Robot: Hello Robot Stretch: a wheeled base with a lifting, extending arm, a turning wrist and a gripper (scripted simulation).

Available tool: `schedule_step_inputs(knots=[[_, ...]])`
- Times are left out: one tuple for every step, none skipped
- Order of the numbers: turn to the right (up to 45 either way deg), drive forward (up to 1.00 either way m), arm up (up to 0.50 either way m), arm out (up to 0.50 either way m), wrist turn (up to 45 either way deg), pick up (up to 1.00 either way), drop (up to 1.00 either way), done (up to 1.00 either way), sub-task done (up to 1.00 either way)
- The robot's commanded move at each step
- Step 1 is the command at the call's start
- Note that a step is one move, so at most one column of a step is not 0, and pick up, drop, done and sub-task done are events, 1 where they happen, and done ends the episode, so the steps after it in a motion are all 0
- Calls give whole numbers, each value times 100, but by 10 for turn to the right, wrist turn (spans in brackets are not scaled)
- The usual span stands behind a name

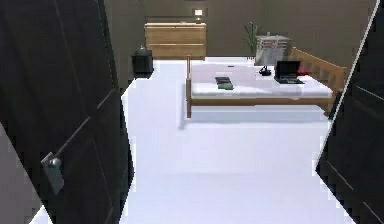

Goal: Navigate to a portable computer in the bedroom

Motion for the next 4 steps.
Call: schedule_step_inputs(knots=[[0, 45, 0, 0, 0, 0, 0, 0, 0], [210, 0, 0, 0, 0, 0, 0, 0, 0], [0, 100, 0, 0, 0, 0, 0, 0, 0], [30, 0, 0, 0, 0, 0, 0, 0, 0]])
